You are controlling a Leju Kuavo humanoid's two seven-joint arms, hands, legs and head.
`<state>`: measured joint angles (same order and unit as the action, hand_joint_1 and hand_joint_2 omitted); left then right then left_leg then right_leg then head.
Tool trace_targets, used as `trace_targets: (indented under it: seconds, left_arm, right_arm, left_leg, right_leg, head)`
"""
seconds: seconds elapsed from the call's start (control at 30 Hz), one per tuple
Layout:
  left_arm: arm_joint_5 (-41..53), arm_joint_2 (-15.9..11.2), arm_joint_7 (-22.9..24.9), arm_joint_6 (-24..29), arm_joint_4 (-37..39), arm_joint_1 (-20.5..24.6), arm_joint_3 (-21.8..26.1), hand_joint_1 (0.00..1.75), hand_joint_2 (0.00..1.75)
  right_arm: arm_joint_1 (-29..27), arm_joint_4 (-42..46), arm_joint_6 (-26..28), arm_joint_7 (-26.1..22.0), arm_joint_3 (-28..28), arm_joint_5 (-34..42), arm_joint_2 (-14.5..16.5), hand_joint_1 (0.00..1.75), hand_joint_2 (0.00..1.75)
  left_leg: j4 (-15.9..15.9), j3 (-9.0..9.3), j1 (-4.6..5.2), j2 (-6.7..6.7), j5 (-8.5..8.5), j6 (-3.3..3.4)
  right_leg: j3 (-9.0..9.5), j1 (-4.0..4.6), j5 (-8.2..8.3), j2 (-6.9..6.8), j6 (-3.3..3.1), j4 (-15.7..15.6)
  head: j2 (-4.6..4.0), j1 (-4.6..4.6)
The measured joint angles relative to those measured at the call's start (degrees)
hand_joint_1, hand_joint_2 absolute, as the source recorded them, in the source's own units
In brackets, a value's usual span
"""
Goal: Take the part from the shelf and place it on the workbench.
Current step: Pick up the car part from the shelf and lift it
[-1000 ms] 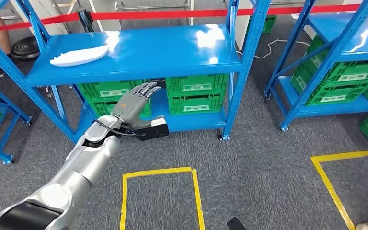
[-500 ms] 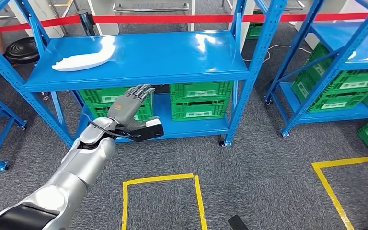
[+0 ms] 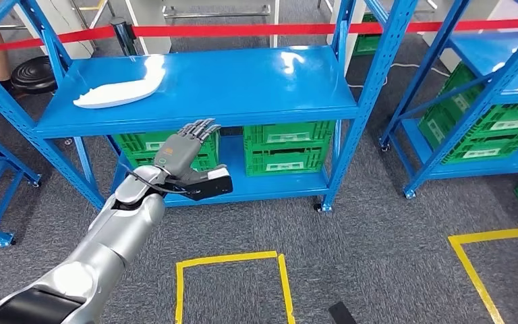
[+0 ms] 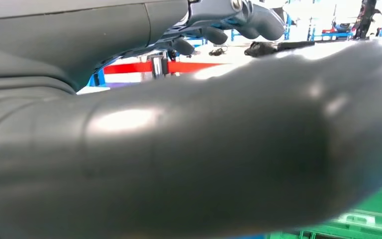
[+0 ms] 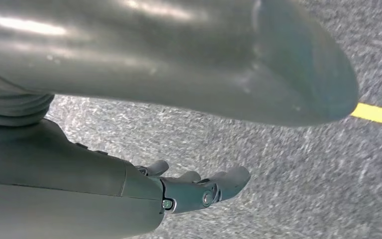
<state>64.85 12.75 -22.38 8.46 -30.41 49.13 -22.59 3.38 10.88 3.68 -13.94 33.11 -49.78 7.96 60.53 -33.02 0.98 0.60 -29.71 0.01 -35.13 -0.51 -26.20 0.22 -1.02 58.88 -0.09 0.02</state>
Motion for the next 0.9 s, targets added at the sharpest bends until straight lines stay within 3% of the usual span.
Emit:
trace_targets:
  seconds: [0.07, 0.13, 0.17, 0.2, 0.27, 0.33, 0.37, 0.5, 0.57, 0.63, 0.67, 0.7, 0.73, 0.8, 0.83, 0.9]
  left_arm:
    - [0.0, -0.02, 0.02, 0.0, -0.04, 0.09, 0.11, 0.0, 0.0]
    - [0.0, -0.15, 0.05, 0.0, 0.07, -0.19, 0.19, 0.0, 0.0]
    - [0.0, -0.25, 0.06, 0.01, 0.13, -0.45, 0.2, 0.0, 0.0]
    - [0.0, -0.34, 0.06, 0.02, 0.16, -0.65, 0.21, 0.0, 0.0]
    - [-0.01, -0.45, 0.02, 0.16, 0.14, -0.83, 0.26, 0.0, 0.0]
    - [-0.03, -0.5, -0.04, 0.4, 0.09, -0.81, 0.34, 0.0, 0.0]
    - [-0.04, -0.5, -0.06, 0.49, 0.06, -0.83, 0.37, 0.0, 0.0]
    - [-0.04, -0.56, -0.19, 0.56, -0.21, -0.86, 0.64, 0.0, 0.0]
    - [-0.04, -0.5, -0.28, 0.57, -0.32, -0.87, 0.69, 0.0, 0.0]
    - [-0.04, -0.44, -0.33, 0.57, -0.27, -1.08, 0.69, 0.0, 0.0]
    - [-0.04, -0.43, -0.34, 0.57, -0.24, -1.25, 0.69, 0.0, 0.0]
    - [-0.04, -0.42, -0.36, 0.57, -0.21, -1.36, 0.69, 0.0, 0.0]
    - [-0.04, -0.4, -0.37, 0.57, -0.21, -1.42, 0.69, 0.0, 0.0]
    - [-0.04, -0.32, -0.39, 0.57, -0.26, -1.41, 0.69, 0.0, 0.0]
    - [-0.04, -0.28, -0.4, 0.57, -0.29, -1.37, 0.69, 0.0, 0.0]
    - [-0.02, -0.26, -0.43, 0.56, -0.32, -1.33, 0.69, 0.0, 0.0]
  right_arm:
    - [0.03, 0.0, 0.24, -0.38, 0.1, -0.24, 0.0, 0.0, 0.0]
    - [0.07, 0.0, 0.74, -1.02, 0.11, -0.56, 0.02, 0.0, 0.0]
    - [-0.01, 0.0, 1.02, -1.28, 0.11, -0.73, 0.03, 0.0, 0.0]
    - [-0.08, 0.0, 1.28, -1.44, 0.11, -0.89, 0.04, 0.0, 0.0]
    - [-0.15, 0.0, 1.72, -1.52, 0.11, -1.13, 0.04, 0.0, 0.0]
    - [-0.08, 0.0, 2.04, -1.57, 0.11, -1.22, 0.04, 0.0, 0.0]
    - [-0.06, 0.0, 2.16, -1.61, 0.11, -1.24, 0.05, 0.0, 0.0]
    - [0.0, 0.0, 2.33, -1.2, 0.12, -1.52, 0.08, 0.0, 0.0]
    - [0.1, 0.0, 2.14, -1.18, 0.13, -1.67, 0.09, 0.0, 0.0]
    - [0.12, 0.0, 1.93, -1.15, 0.13, -1.74, 0.1, 0.0, 0.0]
    - [0.07, 0.0, 1.8, -1.14, 0.14, -1.76, 0.09, 0.0, 0.0]
    - [0.01, 0.0, 1.71, -1.15, 0.14, -1.8, 0.09, 0.0, 0.0]
    - [-0.03, 0.0, 1.67, -1.2, 0.15, -1.83, 0.08, 0.0, 0.0]
    - [-0.05, 0.0, 1.61, -1.34, 0.2, -1.82, 0.08, 0.0, 0.0]
    - [0.01, 0.0, 1.58, -1.42, 0.26, -1.79, 0.08, 0.0, 0.0]
    - [0.14, 0.0, 1.61, -1.49, 0.39, -1.89, 0.08, 0.0, 0.0]
  left_leg:
    - [5.23, -2.77, -0.32, -0.08, -2.13, -0.75]
    - [12.51, -7.33, -0.89, -0.14, -4.19, -1.46]
    - [14.43, -8.9, -1.15, -0.17, -3.96, -1.76]
    - [14.18, -9.42, -1.38, -0.23, -2.57, -2.01]
    - [7.74, -7.44, -1.78, -0.67, 2.58, -2.4]
    - [0.89, -4.55, -1.77, -1.28, 5.56, -2.33]
    - [-0.71, -3.84, -1.68, -1.43, 5.75, -2.0]
    - [-1.27, -3.43, -1.61, -0.72, 4.87, -0.04]
    - [-1.44, -2.95, -1.7, -0.42, 4.52, 0.71]
    - [-1.41, -2.56, -1.48, -0.22, 4.0, 1.18]
    - [-1.38, -2.26, -1.34, -0.1, 3.69, 1.3]
    - [-1.34, -1.85, -1.22, 0.04, 3.34, 1.34]
    - [-1.31, -1.32, -1.12, 0.2, 2.94, 1.31]
    - [-1.28, -0.2, -0.93, 0.38, 2.06, 1.04]
    - [-1.24, 0.11, -0.83, 0.47, 1.71, 0.78]
    - [-1.37, 0.3, -0.71, 0.54, 1.35, 0.18]
  right_leg:
    - [0.87, -0.39, -0.31, -0.06, -0.42, -0.47]
    - [1.54, -0.64, -0.92, -0.08, -0.54, -0.5]
    - [1.96, -0.8, -1.27, -0.07, -0.42, -0.5]
    - [2.45, -0.98, -1.64, -0.07, -0.21, -0.48]
    - [3.58, -1.37, -2.55, -0.1, 0.42, -0.43]
    - [4.4, -1.34, -3.52, -0.17, 1.32, -0.32]
    - [4.58, -1.25, -3.83, -0.24, 1.74, -0.36]
    - [4.67, -1.33, -4.75, -0.75, 3.09, 0.08]
    - [1.88, -1.29, -6.76, -0.71, 3.26, 5.23]
    - [-3.12, -1.06, -8.93, -0.63, 3.16, 12.98]
    - [-5.09, -0.94, -8.88, -0.6, 3.06, 15.3]
    - [-6.08, -0.82, -7.71, -0.59, 2.89, 15.52]
    - [-5.9, -0.7, -5.45, -0.57, 2.64, 13.47]
    - [-3.48, -0.34, -0.52, -0.56, 1.92, 6.08]
    - [-2.24, -0.14, 0.7, -0.55, 1.57, 3.07]
    - [-1.19, 0.23, 0.69, -0.47, 1.07, 0.78]
  head:
    - [0.0, -0.22]
    - [0.0, -0.31]
    - [0.0, -0.32]
    - [0.0, -0.33]
    - [0.0, -0.32]
    - [0.0, -0.35]
    - [0.0, -0.31]
    - [0.0, -0.04]
    - [0.0, 0.15]
    - [0.0, 0.24]
    - [0.0, 0.24]
    - [0.0, 0.24]
    - [0.0, 0.24]
    - [0.0, 0.22]
    - [0.0, 0.22]
    - [0.0, 0.18]
